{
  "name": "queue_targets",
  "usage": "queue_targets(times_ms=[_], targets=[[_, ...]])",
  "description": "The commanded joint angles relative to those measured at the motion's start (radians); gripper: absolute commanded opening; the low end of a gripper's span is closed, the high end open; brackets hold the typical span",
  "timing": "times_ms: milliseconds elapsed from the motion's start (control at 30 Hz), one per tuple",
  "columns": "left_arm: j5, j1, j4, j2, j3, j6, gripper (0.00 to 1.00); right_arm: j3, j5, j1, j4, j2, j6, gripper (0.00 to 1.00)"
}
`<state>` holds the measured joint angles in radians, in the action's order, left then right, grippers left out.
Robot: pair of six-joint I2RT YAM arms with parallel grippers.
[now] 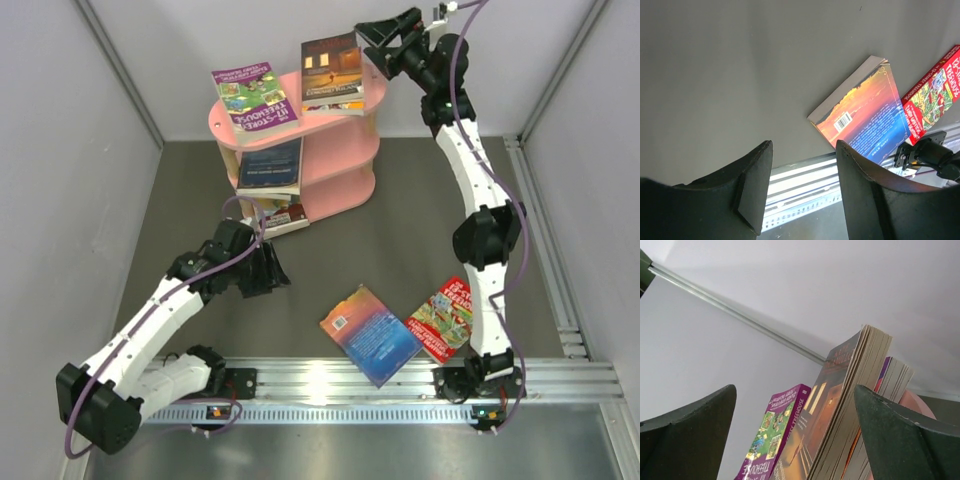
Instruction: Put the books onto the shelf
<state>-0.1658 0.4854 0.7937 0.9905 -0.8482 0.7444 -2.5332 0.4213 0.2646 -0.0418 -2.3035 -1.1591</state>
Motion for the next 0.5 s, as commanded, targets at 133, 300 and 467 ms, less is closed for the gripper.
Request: queue_targets(times_ms=[133,300,467], targets=[[-0.003,0.001,-0.005,-0.003,-0.028,-0.022,0.58,0.097,0.001,0.019,0.017,0.090,0.079,1.00],[0.005,0.001,0.004,0.000,-0.052,-0.025,0.59,0.316,-0.023,-0.045,0.069,0.228,0.183,1.00],[0.005,0.001,-0.001,-0.019,-0.042,-0.014,0.59,0.591,0.011,-0.155,0.086,0.448,0.240,1.00]])
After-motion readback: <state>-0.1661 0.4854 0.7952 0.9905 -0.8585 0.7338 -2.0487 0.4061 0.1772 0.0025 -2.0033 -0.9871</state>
